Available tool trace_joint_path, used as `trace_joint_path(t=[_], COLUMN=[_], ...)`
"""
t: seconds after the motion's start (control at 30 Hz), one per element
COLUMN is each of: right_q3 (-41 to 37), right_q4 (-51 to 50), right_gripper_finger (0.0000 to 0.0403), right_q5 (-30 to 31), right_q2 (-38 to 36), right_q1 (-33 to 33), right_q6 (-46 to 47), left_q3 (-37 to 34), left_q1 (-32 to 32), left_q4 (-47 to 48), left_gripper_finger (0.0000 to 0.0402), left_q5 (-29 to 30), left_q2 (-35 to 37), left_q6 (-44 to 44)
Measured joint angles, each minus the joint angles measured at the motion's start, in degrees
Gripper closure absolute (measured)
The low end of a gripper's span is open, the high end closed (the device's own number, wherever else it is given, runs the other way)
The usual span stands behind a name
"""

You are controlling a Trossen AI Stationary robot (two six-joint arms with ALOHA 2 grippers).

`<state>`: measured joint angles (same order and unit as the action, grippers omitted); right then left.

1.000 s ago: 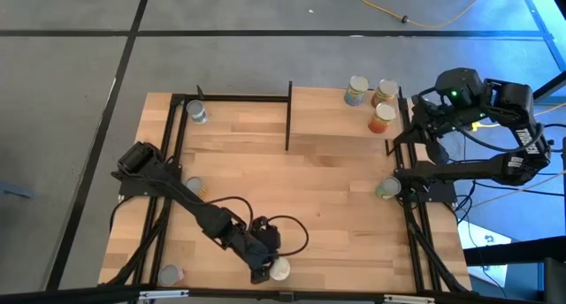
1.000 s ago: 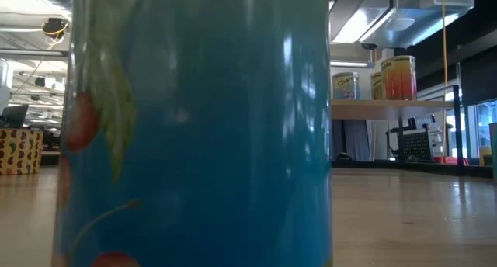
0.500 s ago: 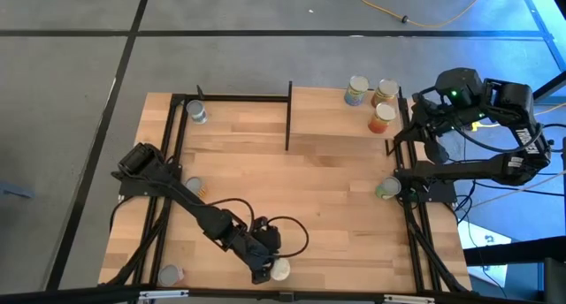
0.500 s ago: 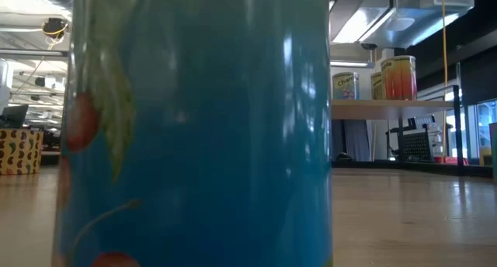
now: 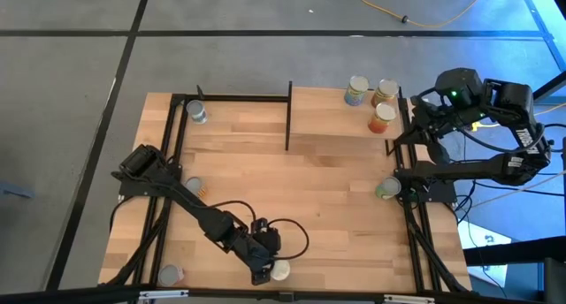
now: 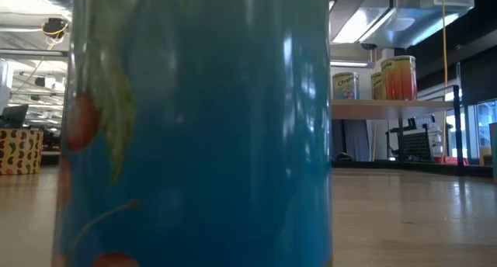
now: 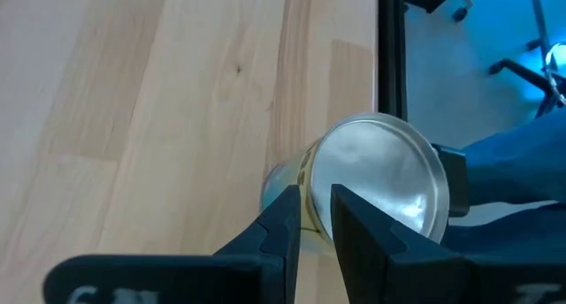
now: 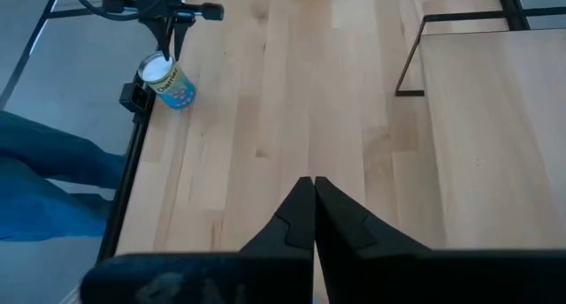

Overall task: Pick and place cans onto a shelf
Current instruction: Put the blue can on the shelf

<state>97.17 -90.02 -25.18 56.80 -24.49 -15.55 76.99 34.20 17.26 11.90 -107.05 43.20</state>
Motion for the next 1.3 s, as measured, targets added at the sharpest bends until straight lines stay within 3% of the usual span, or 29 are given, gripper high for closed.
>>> trace_joint_path(t=[0.37, 0.53, 0.73, 1.07, 1.3], right_q3=[0.0, 0.0, 0.0, 0.0, 0.0], right_q4=[0.0, 0.0, 0.0, 0.0, 0.0], right_gripper_finger=[0.0396, 0.0396, 0.0396, 0.0396, 0.0396], right_q5=[-0.4, -0.4, -0.4, -0.4, -1.5], right_q2=[0.0, 0.0, 0.0, 0.0, -0.8], right_q1=[0.0, 0.0, 0.0, 0.0, 0.0], right_q6=[0.0, 0.0, 0.0, -0.2, -1.3], left_q3=[0.2, 0.2, 1.3, 15.3, 30.6], left_q1=[-0.1, -0.3, -1.5, -6.4, -12.5], left_q4=[-1.3, -1.3, -0.3, 14.9, 26.0], left_gripper_finger=[0.0346, 0.0390, 0.0399, 0.0401, 0.0401], left_q5=[-2.2, -2.7, -3.0, -4.3, -5.6], left_q2=[-2.4, -2.4, -2.1, -2.2, -2.1], left_q6=[0.3, 0.2, 0.1, -10.2, -15.3])
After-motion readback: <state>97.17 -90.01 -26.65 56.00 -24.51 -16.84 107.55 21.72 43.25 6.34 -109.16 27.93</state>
